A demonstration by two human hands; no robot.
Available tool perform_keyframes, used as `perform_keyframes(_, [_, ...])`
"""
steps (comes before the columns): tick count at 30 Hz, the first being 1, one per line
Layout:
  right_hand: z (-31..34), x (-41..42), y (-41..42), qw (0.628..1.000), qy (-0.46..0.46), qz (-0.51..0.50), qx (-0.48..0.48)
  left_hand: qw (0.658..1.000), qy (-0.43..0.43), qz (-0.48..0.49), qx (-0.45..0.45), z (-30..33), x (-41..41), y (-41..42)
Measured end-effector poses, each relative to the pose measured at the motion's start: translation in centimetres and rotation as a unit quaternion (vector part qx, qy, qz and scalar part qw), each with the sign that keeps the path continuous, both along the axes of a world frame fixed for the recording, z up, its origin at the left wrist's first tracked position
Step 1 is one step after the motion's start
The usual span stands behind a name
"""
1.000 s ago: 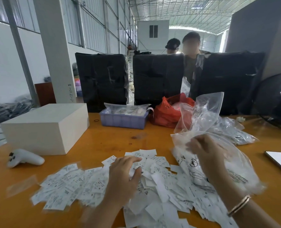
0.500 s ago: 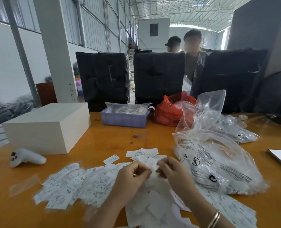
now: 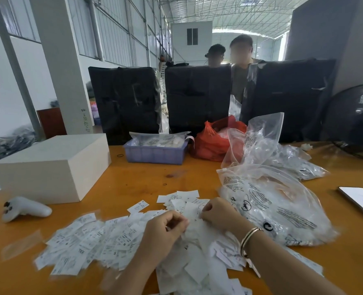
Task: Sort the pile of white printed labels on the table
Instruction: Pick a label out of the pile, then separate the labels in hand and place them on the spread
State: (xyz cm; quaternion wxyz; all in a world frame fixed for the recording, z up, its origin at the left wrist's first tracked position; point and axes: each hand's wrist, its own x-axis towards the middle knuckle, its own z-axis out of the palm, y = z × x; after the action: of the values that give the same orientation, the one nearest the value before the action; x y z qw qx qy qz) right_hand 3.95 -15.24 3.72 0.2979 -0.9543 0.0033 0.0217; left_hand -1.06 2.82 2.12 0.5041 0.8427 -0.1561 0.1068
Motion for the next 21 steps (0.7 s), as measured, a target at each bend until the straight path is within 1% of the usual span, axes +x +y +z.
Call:
perform_keyframes(3, [0.1, 0.1, -0.3, 1.000, 0.000, -0.004, 0.016, 1.000, -0.001, 0.005, 0.000, 0.0, 0.0, 0.0])
perform_keyframes(6, [-0.2, 0.0, -0.3, 0.999, -0.032, -0.001, 0.008, 1.000, -0.004, 0.004, -0.008, 0.0, 0.0, 0.1])
perform_keyframes(8, [-0.5, -0.2, -0.2, 0.997, -0.077, -0.012, 0.015, 1.000, -0.009, 0.005, -0.008, -0.1, 0.0, 0.1])
perform_keyframes(11, [-0.5, -1.0, 0.0, 0.980, -0.188, -0.042, 0.055, 1.000, -0.004, 0.003, -0.020, -0.2, 0.1, 0.0])
perform_keyframes(13, [-0.1, -1.8, 0.3, 0.958, -0.248, -0.051, 0.132, 0.999, 0.010, -0.001, -0.045, -0.2, 0.2, 0.0])
perform_keyframes(14, [0.1, -2.3, 0.4, 0.948, -0.254, -0.056, 0.185, 0.998, 0.018, -0.003, -0.057, -0.2, 0.3, 0.0])
perform_keyframes(17, [0.5, -4.3, 0.5, 0.906, -0.197, -0.065, 0.368, 0.996, 0.034, -0.007, -0.084, -0.2, 0.3, -0.1])
perform_keyframes(19, [0.5, -5.6, 0.2, 0.877, -0.171, -0.071, 0.444, 0.994, 0.041, -0.009, -0.096, -0.2, 0.2, -0.3])
perform_keyframes(21, [0.2, -6.7, -0.2, 0.854, -0.145, -0.062, 0.496, 0.993, 0.048, -0.015, -0.108, -0.2, 0.1, -0.5])
